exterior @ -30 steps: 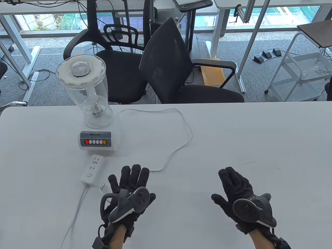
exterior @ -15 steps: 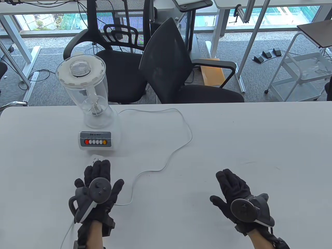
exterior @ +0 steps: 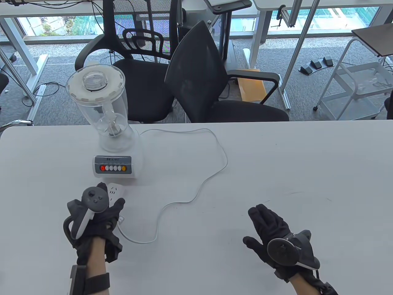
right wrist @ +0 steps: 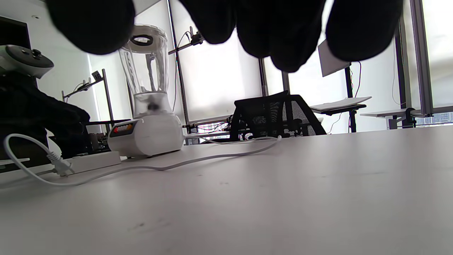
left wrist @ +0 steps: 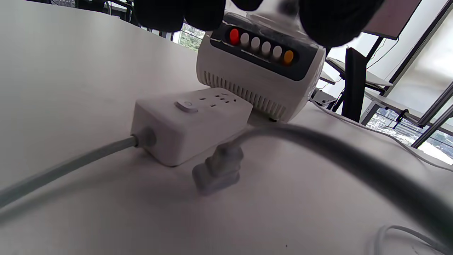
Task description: Plug the blender into the power strip
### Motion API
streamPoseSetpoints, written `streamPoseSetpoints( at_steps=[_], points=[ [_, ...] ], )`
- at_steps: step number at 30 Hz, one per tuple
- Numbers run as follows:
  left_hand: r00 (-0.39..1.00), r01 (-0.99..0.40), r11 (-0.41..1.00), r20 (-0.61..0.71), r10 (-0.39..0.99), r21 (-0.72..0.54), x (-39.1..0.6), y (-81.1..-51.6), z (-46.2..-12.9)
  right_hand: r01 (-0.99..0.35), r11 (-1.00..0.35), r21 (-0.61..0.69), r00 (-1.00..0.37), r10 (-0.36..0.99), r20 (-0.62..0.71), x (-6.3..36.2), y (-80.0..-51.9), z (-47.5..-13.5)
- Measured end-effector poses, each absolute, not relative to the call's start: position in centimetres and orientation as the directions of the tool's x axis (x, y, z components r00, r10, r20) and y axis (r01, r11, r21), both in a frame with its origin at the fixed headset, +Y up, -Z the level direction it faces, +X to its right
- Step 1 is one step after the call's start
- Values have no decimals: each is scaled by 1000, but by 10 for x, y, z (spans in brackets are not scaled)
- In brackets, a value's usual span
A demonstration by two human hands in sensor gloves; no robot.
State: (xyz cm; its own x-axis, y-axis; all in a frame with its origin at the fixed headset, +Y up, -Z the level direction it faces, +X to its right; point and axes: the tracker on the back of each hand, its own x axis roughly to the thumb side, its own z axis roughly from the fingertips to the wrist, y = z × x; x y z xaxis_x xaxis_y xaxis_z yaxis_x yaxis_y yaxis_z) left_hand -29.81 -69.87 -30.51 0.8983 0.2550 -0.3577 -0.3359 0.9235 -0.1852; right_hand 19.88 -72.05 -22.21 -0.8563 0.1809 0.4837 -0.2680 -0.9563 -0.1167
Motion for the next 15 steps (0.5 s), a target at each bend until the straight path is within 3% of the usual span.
streamPoseSetpoints(
  at_steps=[5,15],
  points=[
    [939,-181,923,-340,58,-341,-300,-707,-333,-268,-958,-105,-855,186,485,199,-719,-222],
    [939,-86,814,-320,-126,-575,-304,-727,-360,-267,-959,-100,-850,186,492,199,-719,-222]
  ],
)
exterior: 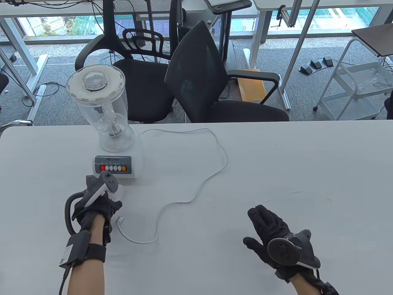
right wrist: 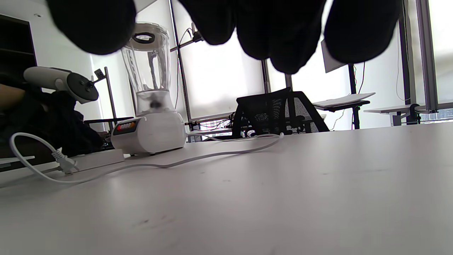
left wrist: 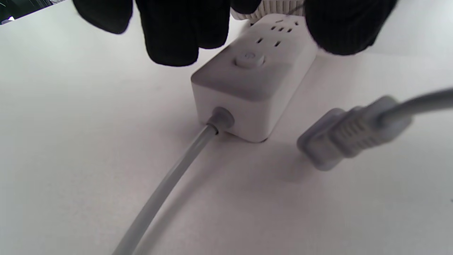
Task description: Plug the blender into the power strip
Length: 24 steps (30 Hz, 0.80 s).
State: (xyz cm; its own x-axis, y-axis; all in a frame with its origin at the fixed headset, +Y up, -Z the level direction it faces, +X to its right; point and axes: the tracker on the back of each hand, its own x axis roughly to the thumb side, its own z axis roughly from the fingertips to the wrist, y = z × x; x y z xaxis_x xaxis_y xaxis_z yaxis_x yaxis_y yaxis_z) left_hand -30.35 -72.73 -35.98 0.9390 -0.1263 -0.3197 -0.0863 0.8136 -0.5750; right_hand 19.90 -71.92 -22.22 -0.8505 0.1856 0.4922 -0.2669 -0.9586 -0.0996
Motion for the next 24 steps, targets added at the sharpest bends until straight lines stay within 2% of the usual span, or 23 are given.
streamPoseSetpoints(
  at_steps=[2,5,9,14,24],
  points=[
    [938,-69,809,-314,-146,-583,-302,-732,-362,-267,-959,-99,-851,186,492,199,-719,-222],
    [926,49,777,-264,-271,-627,-303,-740,-368,-267,-959,-93,-852,190,489,199,-719,-222],
    [933,-4,780,-283,-222,-626,-307,-743,-372,-269,-959,-93,-853,192,486,200,-719,-222],
    [937,34,777,-251,-244,-628,-312,-738,-372,-269,-959,-89,-855,196,480,201,-719,-223],
    [964,57,855,-196,-182,-516,-302,-702,-359,-265,-960,-88,-852,190,489,201,-717,-223]
  ],
)
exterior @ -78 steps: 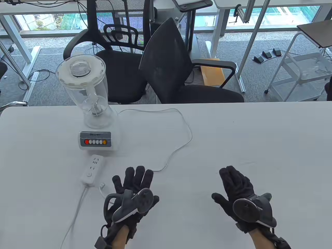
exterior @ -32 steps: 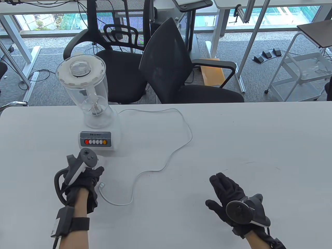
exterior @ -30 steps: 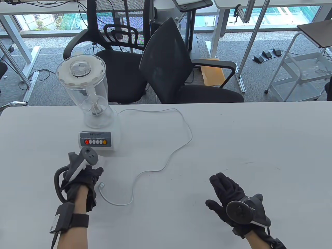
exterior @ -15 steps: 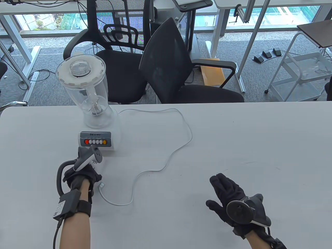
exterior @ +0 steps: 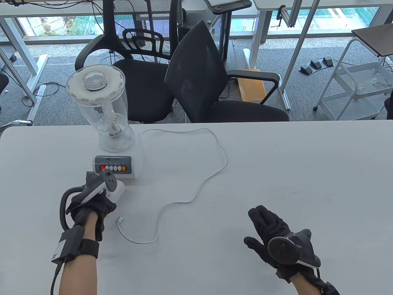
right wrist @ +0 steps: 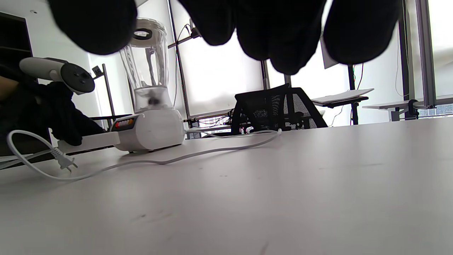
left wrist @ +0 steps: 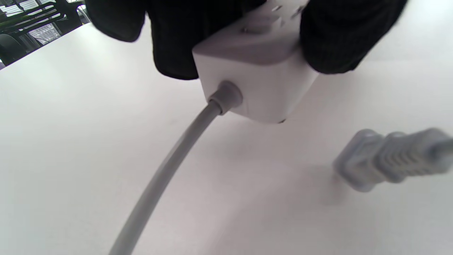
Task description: Plug the blender into the power strip
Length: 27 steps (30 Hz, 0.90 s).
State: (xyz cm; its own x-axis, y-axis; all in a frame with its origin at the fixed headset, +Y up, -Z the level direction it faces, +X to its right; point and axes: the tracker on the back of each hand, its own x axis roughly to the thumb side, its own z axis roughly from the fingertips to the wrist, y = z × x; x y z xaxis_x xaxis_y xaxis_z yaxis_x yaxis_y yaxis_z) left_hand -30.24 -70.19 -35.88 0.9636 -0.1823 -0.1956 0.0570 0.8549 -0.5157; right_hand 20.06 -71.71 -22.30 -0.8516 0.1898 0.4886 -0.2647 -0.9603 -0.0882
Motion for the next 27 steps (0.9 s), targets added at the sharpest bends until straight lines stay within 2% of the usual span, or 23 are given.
streamPoseSetpoints(
  at_steps=[16,22,27],
  points=[
    [978,207,895,79,-191,-396,-219,-645,-340,-292,-950,-108,-849,205,486,203,-713,-221],
    [975,191,903,177,-131,-385,-181,-639,-335,-298,-948,-110,-849,211,484,205,-712,-221],
    [955,229,915,257,-146,-331,-144,-640,-335,-304,-946,-116,-851,214,479,207,-711,-222]
  ],
)
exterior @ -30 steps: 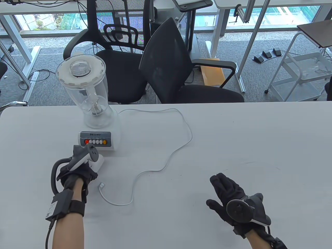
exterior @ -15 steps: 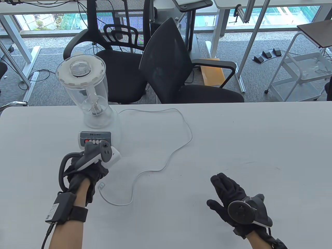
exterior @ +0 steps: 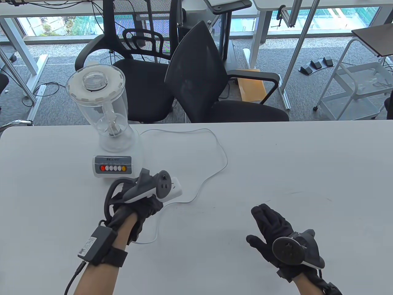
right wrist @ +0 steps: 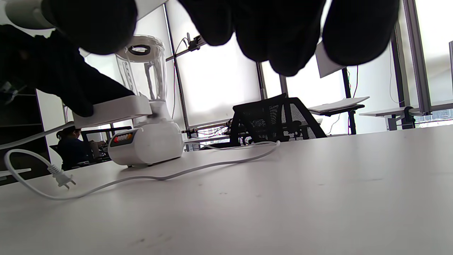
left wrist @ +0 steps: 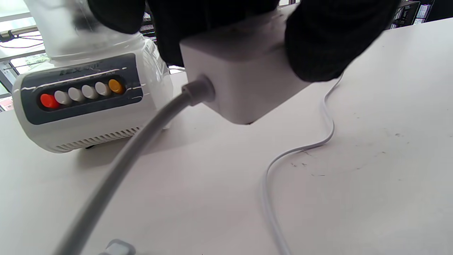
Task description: Plug the blender into the power strip
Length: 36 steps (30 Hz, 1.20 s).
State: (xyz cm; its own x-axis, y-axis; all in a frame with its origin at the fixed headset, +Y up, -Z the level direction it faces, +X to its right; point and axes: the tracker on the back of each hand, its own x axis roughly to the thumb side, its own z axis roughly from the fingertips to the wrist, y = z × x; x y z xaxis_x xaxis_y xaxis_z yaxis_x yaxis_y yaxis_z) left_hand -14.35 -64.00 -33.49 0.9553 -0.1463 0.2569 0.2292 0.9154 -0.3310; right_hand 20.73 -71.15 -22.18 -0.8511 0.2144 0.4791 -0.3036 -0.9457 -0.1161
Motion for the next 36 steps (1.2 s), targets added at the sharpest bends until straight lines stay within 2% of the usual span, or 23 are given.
streamPoseSetpoints(
  at_steps=[9,16,26,36],
  points=[
    [920,224,924,380,-95,-311,-78,-653,-338,-318,-940,-125,-854,226,469,213,-710,-223],
    [879,243,900,474,-47,-362,-35,-688,-334,-327,-937,-122,-858,241,453,219,-711,-227],
    [821,243,904,570,0,-351,7,-718,-329,-340,-931,-130,-861,253,442,224,-709,-229],
    [808,309,871,588,-29,-382,17,-747,-328,-345,-930,-130,-863,259,434,226,-708,-230]
  ],
)
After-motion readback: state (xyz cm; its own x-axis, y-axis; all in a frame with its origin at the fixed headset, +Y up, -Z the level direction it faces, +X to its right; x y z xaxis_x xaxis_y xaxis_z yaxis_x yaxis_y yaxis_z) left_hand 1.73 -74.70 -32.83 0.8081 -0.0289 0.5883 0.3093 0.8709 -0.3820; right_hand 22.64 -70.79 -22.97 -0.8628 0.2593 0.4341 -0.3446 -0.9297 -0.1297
